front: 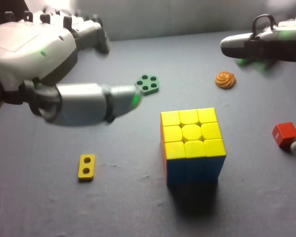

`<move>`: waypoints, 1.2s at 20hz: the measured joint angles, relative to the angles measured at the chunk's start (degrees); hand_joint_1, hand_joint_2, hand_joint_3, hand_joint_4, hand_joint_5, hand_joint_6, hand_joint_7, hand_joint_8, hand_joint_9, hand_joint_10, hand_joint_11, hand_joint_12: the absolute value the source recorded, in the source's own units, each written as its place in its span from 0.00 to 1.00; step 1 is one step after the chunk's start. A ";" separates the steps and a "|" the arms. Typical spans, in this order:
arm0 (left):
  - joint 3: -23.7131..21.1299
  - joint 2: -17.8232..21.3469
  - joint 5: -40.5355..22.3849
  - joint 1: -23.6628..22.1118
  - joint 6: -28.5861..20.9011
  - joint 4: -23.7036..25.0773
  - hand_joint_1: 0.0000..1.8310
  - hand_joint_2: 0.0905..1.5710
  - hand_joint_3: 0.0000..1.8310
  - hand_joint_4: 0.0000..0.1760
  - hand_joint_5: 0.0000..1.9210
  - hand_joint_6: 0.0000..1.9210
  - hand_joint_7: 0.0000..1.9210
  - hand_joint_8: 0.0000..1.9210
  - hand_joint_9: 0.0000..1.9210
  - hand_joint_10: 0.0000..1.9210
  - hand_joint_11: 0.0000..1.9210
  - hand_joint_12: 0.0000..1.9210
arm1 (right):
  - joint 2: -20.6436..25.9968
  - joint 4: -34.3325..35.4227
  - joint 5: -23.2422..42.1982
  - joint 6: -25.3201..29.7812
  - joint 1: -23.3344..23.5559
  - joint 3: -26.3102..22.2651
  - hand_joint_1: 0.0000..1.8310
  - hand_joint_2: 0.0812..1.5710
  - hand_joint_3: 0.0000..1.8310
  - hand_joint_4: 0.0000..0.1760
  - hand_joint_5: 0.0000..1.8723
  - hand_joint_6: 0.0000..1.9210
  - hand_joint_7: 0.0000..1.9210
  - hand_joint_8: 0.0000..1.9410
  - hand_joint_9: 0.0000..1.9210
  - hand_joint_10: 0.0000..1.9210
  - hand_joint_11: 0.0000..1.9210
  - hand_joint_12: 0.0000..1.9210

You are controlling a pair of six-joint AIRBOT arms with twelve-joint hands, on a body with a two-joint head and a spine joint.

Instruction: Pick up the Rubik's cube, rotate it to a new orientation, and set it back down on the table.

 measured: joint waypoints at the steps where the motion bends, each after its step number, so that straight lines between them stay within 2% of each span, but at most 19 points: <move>1: 0.00 0.00 -0.09 0.00 0.44 0.02 0.00 0.65 0.00 0.00 0.09 0.00 0.08 0.00 0.07 0.00 0.00 0.18 | 0.00 0.35 -0.02 0.04 0.02 0.00 0.00 0.65 0.01 0.00 0.05 0.00 0.01 0.00 0.00 0.00 0.00 0.00; 3: 0.02 0.00 -0.04 0.00 0.55 -0.98 0.00 0.66 0.00 0.00 0.11 0.00 0.11 0.01 0.09 0.01 0.00 0.22 | 0.00 -0.17 -0.02 -0.02 0.00 0.00 0.00 0.66 0.01 0.00 0.06 0.01 0.03 0.01 0.00 0.00 0.00 0.00; 5: 0.02 0.00 -0.07 0.00 0.68 -1.33 0.00 0.65 0.00 0.00 0.10 0.00 0.10 0.00 0.08 0.00 0.00 0.20 | 0.00 -0.15 0.00 -0.02 0.00 0.00 0.00 0.66 0.01 0.00 0.06 0.00 0.03 0.01 0.00 0.00 0.00 0.00; 6: 0.04 0.00 -0.02 0.00 0.94 -1.36 0.00 0.66 0.00 0.00 0.11 0.00 0.10 0.00 0.08 0.00 0.00 0.20 | 0.00 -0.04 0.00 0.00 0.00 0.00 0.00 0.66 0.01 0.00 0.01 0.00 0.01 0.00 0.00 0.00 0.00 0.00; 8: 0.07 0.00 -0.07 0.00 0.98 -1.38 0.00 0.66 0.00 0.00 0.11 0.00 0.10 0.00 0.08 0.00 0.00 0.20 | 0.00 -0.13 0.00 -0.07 0.00 0.00 0.00 0.64 0.00 0.00 0.00 0.00 0.00 0.00 0.00 0.00 0.00 0.00; 9: 0.07 -0.02 0.00 0.00 0.98 -1.81 0.00 0.67 0.00 0.00 0.10 0.00 0.10 0.00 0.08 0.00 0.00 0.18 | 0.00 -0.04 -0.09 -0.42 0.00 0.00 0.00 0.64 0.00 0.00 0.04 0.00 0.02 0.00 0.01 0.00 0.01 0.01; 11: 0.17 -0.37 0.11 0.00 0.98 -3.02 0.00 0.67 0.00 0.00 0.09 0.00 0.09 0.00 0.08 0.00 0.00 0.17 | 0.00 -0.11 -0.55 -1.31 0.00 0.00 0.00 0.68 0.01 0.00 0.00 0.00 0.00 0.00 0.00 0.00 0.00 0.00; 12: 0.66 -0.98 0.52 -0.02 1.01 -3.43 0.00 0.66 0.00 0.00 0.09 0.00 0.09 0.00 0.08 0.00 0.00 0.18 | -0.02 -0.07 -1.51 -1.73 0.00 0.00 0.00 0.64 0.00 0.00 0.00 0.00 0.00 0.00 0.00 0.00 0.00 0.00; 13: 1.07 -1.81 1.05 -0.35 2.34 -3.63 0.00 0.67 0.00 0.00 0.09 0.00 0.09 0.00 0.08 0.00 0.00 0.21 | -0.20 -0.02 -2.69 -2.40 0.00 0.00 0.00 0.65 0.00 0.00 0.02 0.01 0.01 0.00 0.00 0.00 0.01 0.00; 14: 1.31 -2.69 1.38 -1.25 5.03 -5.09 0.11 0.69 0.00 0.00 0.05 0.00 0.05 0.00 0.05 0.00 0.00 0.17 | -0.37 -0.02 -3.58 -2.60 0.00 0.02 0.00 0.67 0.01 0.00 0.00 0.00 0.00 0.00 0.00 0.00 0.00 0.00; 15: 1.36 -3.58 1.33 -1.84 7.43 -6.23 0.40 0.63 0.00 0.00 0.06 0.00 0.05 0.00 0.05 0.00 0.00 0.19 | -0.90 -0.02 -4.59 -2.62 0.00 0.02 0.00 0.67 0.00 0.00 0.07 0.01 0.05 0.00 0.04 0.00 0.03 0.02; 16: 1.51 -4.42 1.55 -2.03 8.72 -6.82 0.54 0.60 0.00 0.00 0.06 0.00 0.04 0.00 0.04 0.00 0.00 0.16 | -1.49 0.11 -5.35 -2.64 0.00 0.02 0.00 0.66 0.00 0.00 0.10 0.00 0.07 0.00 0.05 0.00 0.01 0.14; 17: 1.90 -5.25 1.77 -2.01 8.96 -7.37 0.68 0.57 0.00 0.00 0.06 0.00 0.03 0.00 0.02 0.00 0.00 0.12 | -2.03 0.31 -5.99 -2.62 0.00 0.02 0.00 0.67 0.00 0.00 0.10 0.00 0.07 0.00 0.04 0.00 0.00 0.14; 18: 2.62 -6.86 1.86 -1.25 9.40 -8.09 0.74 0.57 0.00 0.00 0.04 0.00 0.02 0.00 0.00 0.00 0.00 0.06 | -2.91 0.39 -7.04 -2.60 0.00 0.00 0.00 0.67 0.00 0.00 0.10 0.00 0.08 0.00 0.05 0.00 0.00 0.14; 20: 3.80 -9.22 0.94 0.72 7.58 -8.39 0.76 0.54 0.00 0.00 0.02 0.00 0.00 0.00 0.00 0.00 0.00 0.02 | -3.78 0.61 -8.63 -1.81 0.00 0.00 0.00 0.67 0.00 0.00 0.08 0.00 0.06 0.00 0.03 0.00 0.00 0.12; 22: 5.09 -11.87 -0.87 2.78 3.56 -7.10 0.76 0.52 0.00 0.00 0.03 0.00 0.01 0.00 0.00 0.00 0.03 0.03 | -4.37 0.81 -9.57 -0.11 0.00 0.00 0.00 0.66 0.00 0.00 0.09 0.00 0.07 0.00 0.04 0.00 0.00 0.15; 23: 5.38 -13.09 -1.73 3.30 2.78 -7.17 0.76 0.51 0.00 0.00 0.02 0.00 0.00 0.00 0.00 0.00 0.00 0.08 | -4.72 0.83 -9.68 0.02 0.00 0.02 0.00 0.65 0.00 0.00 0.10 0.00 0.08 0.00 0.04 0.00 0.00 0.16; 24: 5.64 -14.64 -2.40 3.74 2.03 -7.63 0.72 0.50 0.00 0.00 0.01 0.00 0.00 0.00 0.00 0.00 0.00 0.08 | -5.22 0.81 -9.86 0.02 0.00 0.00 0.00 0.65 0.00 0.00 0.08 0.00 0.06 0.00 0.03 0.00 0.00 0.13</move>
